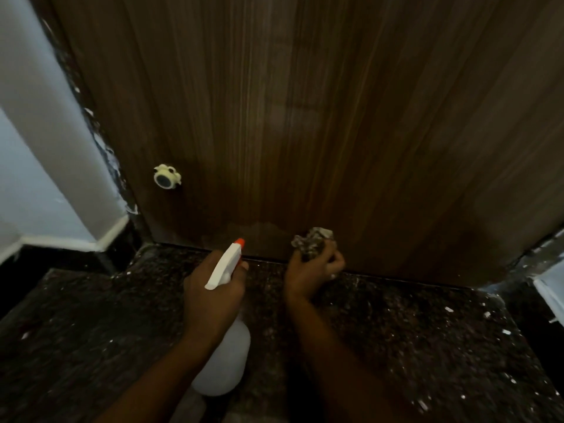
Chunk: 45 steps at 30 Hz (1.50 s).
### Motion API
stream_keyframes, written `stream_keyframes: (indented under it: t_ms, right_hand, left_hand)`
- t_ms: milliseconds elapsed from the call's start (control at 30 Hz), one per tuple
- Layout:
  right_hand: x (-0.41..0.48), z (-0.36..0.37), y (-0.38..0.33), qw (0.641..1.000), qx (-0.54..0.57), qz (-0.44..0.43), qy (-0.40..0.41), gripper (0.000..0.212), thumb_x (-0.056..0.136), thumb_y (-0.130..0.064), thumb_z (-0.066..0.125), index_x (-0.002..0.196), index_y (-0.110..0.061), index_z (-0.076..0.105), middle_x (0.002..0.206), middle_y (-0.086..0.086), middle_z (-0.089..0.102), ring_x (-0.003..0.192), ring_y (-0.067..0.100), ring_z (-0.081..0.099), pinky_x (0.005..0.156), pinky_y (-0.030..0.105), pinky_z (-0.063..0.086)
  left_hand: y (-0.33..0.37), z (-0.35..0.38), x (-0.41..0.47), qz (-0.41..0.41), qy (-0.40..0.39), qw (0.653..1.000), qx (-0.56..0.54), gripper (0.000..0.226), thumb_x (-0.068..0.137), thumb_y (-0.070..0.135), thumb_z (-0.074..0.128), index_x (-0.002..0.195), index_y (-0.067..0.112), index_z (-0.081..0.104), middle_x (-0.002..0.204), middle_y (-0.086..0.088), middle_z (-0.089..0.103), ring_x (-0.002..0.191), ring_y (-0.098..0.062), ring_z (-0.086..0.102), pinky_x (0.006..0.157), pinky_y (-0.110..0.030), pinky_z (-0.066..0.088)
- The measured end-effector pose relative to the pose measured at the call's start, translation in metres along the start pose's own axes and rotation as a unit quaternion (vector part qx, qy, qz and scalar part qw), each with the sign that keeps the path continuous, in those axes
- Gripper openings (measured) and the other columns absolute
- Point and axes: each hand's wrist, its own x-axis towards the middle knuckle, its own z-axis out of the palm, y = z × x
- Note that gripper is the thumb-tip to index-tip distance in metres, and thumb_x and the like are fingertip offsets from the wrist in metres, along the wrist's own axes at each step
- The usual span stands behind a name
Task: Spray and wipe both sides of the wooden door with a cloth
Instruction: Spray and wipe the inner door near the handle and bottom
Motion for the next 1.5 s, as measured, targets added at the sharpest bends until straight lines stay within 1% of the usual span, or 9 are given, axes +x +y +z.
stream_keyframes:
  t_ms: [133,267,400,567,867,1100,1200,1333,1500]
  right_hand:
    - [-0.039,0.025,-0.006,0.987,-0.037,-0.112,-0.107,0.065,0.07,0.005,0.077,0.129,-0.015,0.059,0.139,0.014,0.037,0.125,0.029,0.037,0.105,0.027,0.034]
    - [-0.018,-0.004,0.007,0.893,-0.187,-0.309,-0.268,0.062,0.08,0.004,0.063,0.133,-0.027,0.058,0.14,0.009,0.039,0.129,0.027,0.034,0.1,0.034,0.047]
    - [0.047,-0.061,0.029,0.812,-0.33,-0.424,-0.23,0.054,0.068,-0.004,0.084,0.116,-0.021,0.069,0.126,0.014,0.056,0.118,0.041,0.05,0.07,0.043,0.059]
    - [0.082,-0.094,0.034,0.722,-0.42,-0.488,-0.254,0.042,0.068,-0.021,0.08,0.108,-0.013,0.072,0.121,0.014,0.054,0.111,0.043,0.05,0.062,0.044,0.057]
    - [-0.025,0.072,-0.066,0.488,-0.397,-0.719,-0.294,0.039,0.084,-0.02,0.05,0.114,-0.011,0.072,0.128,0.01,0.063,0.121,0.033,0.057,0.094,0.042,0.044]
    - [0.035,0.006,-0.017,0.305,-0.491,-0.769,-0.271,0.05,0.086,-0.021,0.038,0.127,-0.012,0.066,0.151,0.012,0.047,0.144,0.032,0.034,0.123,0.054,0.001]
    - [0.069,-0.043,0.006,0.295,-0.549,-0.735,-0.268,0.057,0.086,-0.018,0.033,0.137,-0.01,0.058,0.162,0.01,0.025,0.151,0.032,0.019,0.121,0.057,-0.005]
    - [0.057,-0.023,-0.008,0.331,-0.547,-0.722,-0.264,0.063,0.099,-0.021,0.032,0.157,-0.02,0.008,0.16,0.005,-0.031,0.147,0.028,-0.027,0.111,0.057,-0.026]
    - [-0.027,0.064,-0.05,0.376,-0.496,-0.732,-0.277,0.063,0.1,-0.024,0.03,0.158,-0.021,0.005,0.156,0.006,-0.035,0.147,0.026,-0.028,0.116,0.057,-0.019]
  left_hand:
    - [0.0,-0.017,0.004,-0.006,0.016,1.0,-0.007,0.043,0.083,0.011,0.07,0.085,0.052,0.056,0.07,0.038,0.061,0.074,0.023,0.056,0.07,-0.012,0.039]
    - [-0.007,-0.028,0.009,-0.001,0.027,1.0,0.006,0.031,0.083,0.012,0.07,0.085,0.042,0.063,0.071,0.028,0.063,0.074,0.016,0.058,0.067,-0.009,0.04]
    - [-0.007,-0.026,0.014,-0.001,0.033,0.999,0.004,0.028,0.084,0.011,0.069,0.097,0.034,0.064,0.079,0.025,0.059,0.074,0.019,0.056,0.064,0.0,0.039]
    - [-0.008,-0.029,0.016,-0.02,0.039,0.999,-0.003,0.025,0.083,0.009,0.07,0.093,0.032,0.063,0.08,0.025,0.056,0.075,0.01,0.055,0.067,-0.006,0.039]
    - [-0.024,-0.074,0.025,-0.034,0.088,0.994,0.049,0.013,0.082,0.014,0.07,0.088,0.026,0.068,0.072,0.017,0.056,0.066,0.009,0.055,0.059,-0.001,0.038]
    - [-0.034,-0.092,0.043,-0.033,0.132,0.988,0.078,0.023,0.084,0.014,0.068,0.107,0.011,0.069,0.086,0.015,0.055,0.079,-0.001,0.051,0.064,-0.008,0.036]
    - [-0.036,-0.092,0.045,-0.046,0.141,0.987,0.069,0.026,0.084,0.018,0.068,0.109,0.012,0.067,0.098,0.003,0.063,0.09,-0.008,0.054,0.079,-0.023,0.04]
    - [-0.036,-0.092,0.046,-0.053,0.151,0.986,0.054,0.026,0.084,0.019,0.068,0.109,0.012,0.066,0.095,0.001,0.065,0.089,-0.013,0.058,0.079,-0.024,0.045]
    - [-0.038,-0.108,0.047,-0.066,0.179,0.981,0.045,0.022,0.084,0.016,0.069,0.105,0.015,0.068,0.089,0.007,0.062,0.086,-0.014,0.06,0.075,-0.024,0.044]
